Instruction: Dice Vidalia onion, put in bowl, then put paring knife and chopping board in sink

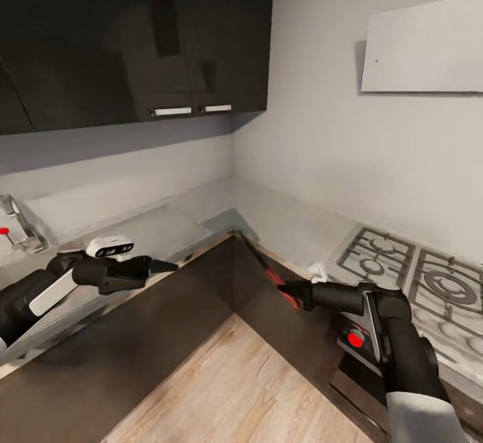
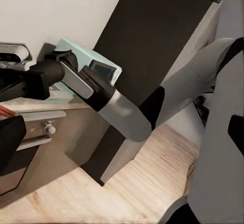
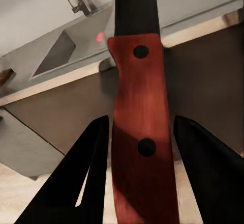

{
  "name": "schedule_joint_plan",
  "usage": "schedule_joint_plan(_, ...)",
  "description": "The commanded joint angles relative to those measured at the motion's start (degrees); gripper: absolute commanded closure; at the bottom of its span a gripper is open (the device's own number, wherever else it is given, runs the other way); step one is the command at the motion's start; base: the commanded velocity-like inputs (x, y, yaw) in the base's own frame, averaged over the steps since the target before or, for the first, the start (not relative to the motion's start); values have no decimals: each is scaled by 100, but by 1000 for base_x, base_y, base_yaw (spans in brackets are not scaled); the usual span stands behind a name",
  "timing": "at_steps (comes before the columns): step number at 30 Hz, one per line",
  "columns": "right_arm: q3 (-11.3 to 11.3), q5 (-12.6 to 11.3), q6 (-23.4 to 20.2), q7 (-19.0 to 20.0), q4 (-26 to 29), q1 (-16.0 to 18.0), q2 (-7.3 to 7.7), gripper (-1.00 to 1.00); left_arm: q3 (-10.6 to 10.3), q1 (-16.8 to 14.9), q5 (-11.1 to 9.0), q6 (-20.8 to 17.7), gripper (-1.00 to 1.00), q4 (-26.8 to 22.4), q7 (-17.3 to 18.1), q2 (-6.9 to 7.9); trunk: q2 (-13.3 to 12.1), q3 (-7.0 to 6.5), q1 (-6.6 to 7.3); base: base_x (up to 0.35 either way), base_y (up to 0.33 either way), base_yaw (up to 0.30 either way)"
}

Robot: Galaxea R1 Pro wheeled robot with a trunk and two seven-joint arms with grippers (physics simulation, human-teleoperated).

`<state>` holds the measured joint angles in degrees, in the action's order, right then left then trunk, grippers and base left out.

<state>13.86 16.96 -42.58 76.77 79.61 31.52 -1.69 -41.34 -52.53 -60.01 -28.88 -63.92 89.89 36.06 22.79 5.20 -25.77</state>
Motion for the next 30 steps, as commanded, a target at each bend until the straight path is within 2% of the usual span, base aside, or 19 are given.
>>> schedule_joint_plan(1,54,-40,-66,75,48,-25,40,100,-31,-12,-16,17,-100,-75,11,11,13,5,-1,-345,0,66)
schedule_joint_plan(4,78,-98,-62,72,76,-47,101,100,-37,-12,-1,82,-100,-123,11,9,13,-13,-1,-345,0,167)
schedule_joint_plan(6,92,-113,-60,68,86,-55,126,100,-46,-13,-7,333,-100,-114,11,-9,13,-16,-1,-266,0,261)
schedule_joint_plan(9,92,-113,-60,68,86,-55,126,100,-46,-13,-7,333,-100,-114,11,-9,13,-19,-1,-225,0,268)
schedule_joint_plan(11,96,-86,-68,69,93,-57,135,100,-48,-12,-71,637,-100,-94,11,-10,13,-19,-1,-118,0,280)
schedule_joint_plan(14,98,-112,-71,74,102,-58,141,100,-49,-12,-111,808,-100,-81,11,-12,13,-14,-1,-48,0,288)
schedule_joint_plan(24,101,-106,-91,75,99,-58,143,100,-53,-12,-149,861,-100,-76,11,-38,13,26,-1,-5,0,283)
schedule_joint_plan(30,105,-54,-138,64,96,-58,143,100,-57,-13,-445,858,-100,-19,11,-57,13,58,-1,0,0,268)
